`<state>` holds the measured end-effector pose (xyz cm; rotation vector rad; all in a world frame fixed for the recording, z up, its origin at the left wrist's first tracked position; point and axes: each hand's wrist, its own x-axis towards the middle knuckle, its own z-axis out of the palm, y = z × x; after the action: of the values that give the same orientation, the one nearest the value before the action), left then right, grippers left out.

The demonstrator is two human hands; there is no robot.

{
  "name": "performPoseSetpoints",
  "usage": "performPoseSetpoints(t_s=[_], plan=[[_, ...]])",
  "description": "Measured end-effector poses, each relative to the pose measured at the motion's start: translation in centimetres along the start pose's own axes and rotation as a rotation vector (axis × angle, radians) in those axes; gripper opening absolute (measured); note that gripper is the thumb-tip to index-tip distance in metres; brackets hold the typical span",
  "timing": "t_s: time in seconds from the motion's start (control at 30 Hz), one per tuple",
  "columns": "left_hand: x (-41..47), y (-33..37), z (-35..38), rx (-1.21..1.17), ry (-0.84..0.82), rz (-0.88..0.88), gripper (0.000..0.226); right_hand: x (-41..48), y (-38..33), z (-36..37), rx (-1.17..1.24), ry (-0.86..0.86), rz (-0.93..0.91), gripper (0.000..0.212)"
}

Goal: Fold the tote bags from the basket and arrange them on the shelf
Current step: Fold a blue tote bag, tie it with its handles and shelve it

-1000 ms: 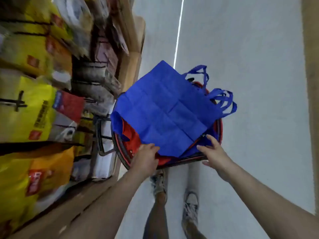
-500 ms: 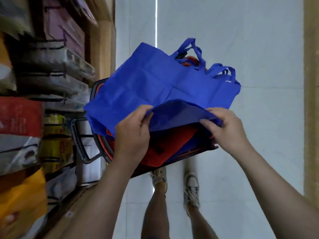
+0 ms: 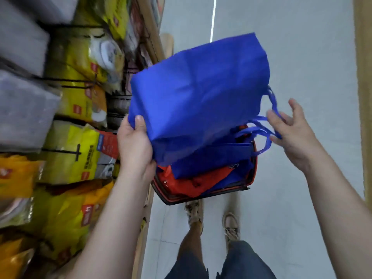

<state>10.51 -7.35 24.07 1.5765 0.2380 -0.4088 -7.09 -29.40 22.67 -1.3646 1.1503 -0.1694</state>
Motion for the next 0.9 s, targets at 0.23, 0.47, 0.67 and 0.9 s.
performPoseSetpoints(t_s=[0.23,0.47,0.67,0.9], plan=[[-6.7,3.8,-2.5,-0.106,0.203,0.02,0.024,-2.5,-5.4,3.1,-0.232,-0.003,-0.356,0.036],[-17.8,4.4,-5.7,0.411,0.09,0.397,0.046,-10.1,-9.9,3.3,-0.998,-0.413,-0.807,0.124],[-27.1,3.6,-10.7,0.44,0.256,0.317,0.032,-16.9,-7.4,10.6,-0.922,-0.977,-0.967,0.043],[-45.1,-6.7,-23.1,0.57,0.513,-0.377,0.027,-27.6,-3.5,15.7,-0.821,-1.239,-0.912,0.024]])
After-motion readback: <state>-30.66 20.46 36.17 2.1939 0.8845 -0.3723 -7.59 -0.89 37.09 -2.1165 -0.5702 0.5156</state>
